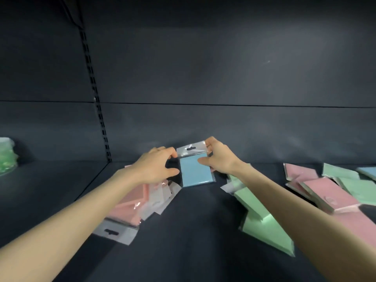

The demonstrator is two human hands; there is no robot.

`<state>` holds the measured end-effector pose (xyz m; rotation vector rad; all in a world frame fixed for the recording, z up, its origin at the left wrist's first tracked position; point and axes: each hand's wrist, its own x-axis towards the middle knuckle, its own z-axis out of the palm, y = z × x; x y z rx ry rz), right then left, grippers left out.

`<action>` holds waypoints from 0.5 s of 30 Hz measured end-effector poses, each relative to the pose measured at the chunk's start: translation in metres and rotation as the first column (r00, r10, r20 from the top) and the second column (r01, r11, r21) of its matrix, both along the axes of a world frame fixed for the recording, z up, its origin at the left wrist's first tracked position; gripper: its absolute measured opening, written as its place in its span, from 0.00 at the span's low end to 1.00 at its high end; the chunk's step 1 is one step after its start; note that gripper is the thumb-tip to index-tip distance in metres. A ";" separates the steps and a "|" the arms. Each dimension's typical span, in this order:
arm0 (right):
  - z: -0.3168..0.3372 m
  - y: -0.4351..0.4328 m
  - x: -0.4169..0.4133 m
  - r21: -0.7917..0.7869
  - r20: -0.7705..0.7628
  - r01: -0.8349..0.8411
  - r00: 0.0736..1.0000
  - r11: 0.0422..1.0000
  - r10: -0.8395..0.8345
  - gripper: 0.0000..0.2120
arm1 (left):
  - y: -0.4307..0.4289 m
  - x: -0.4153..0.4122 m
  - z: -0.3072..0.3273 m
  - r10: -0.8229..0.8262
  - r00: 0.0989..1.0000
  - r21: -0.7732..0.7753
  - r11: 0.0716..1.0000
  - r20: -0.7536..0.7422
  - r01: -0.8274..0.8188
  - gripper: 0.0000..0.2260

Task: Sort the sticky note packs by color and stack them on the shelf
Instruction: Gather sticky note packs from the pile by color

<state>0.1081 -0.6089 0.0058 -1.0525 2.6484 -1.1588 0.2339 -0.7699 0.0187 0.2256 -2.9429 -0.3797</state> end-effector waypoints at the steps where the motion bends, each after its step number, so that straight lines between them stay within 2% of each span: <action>1: -0.001 -0.003 0.000 0.052 0.000 0.014 1.000 0.999 -0.014 0.15 | -0.005 0.000 -0.002 -0.008 1.000 -0.006 1.000 0.005 0.008 0.18; 4: -0.005 -0.008 -0.002 0.267 -0.074 0.042 0.997 0.963 -0.023 0.13 | -0.017 -0.003 -0.007 -0.037 0.999 -0.017 0.999 0.021 0.037 0.19; 7: -0.002 -0.006 -0.002 0.395 -0.131 0.038 0.991 0.918 0.015 0.19 | -0.021 -0.008 -0.003 -0.080 0.997 -0.051 0.995 0.018 0.081 0.20; 12: 0.029 0.021 0.004 0.409 -0.310 0.159 0.950 0.898 -0.027 0.24 | -0.002 -0.024 0.022 -0.185 0.980 -0.109 0.978 -0.071 0.177 0.22; 15: 0.052 0.054 0.009 0.353 -0.400 0.235 0.913 0.906 -0.082 0.25 | 0.024 -0.031 0.039 -0.264 0.950 -0.139 0.960 -0.168 0.243 0.24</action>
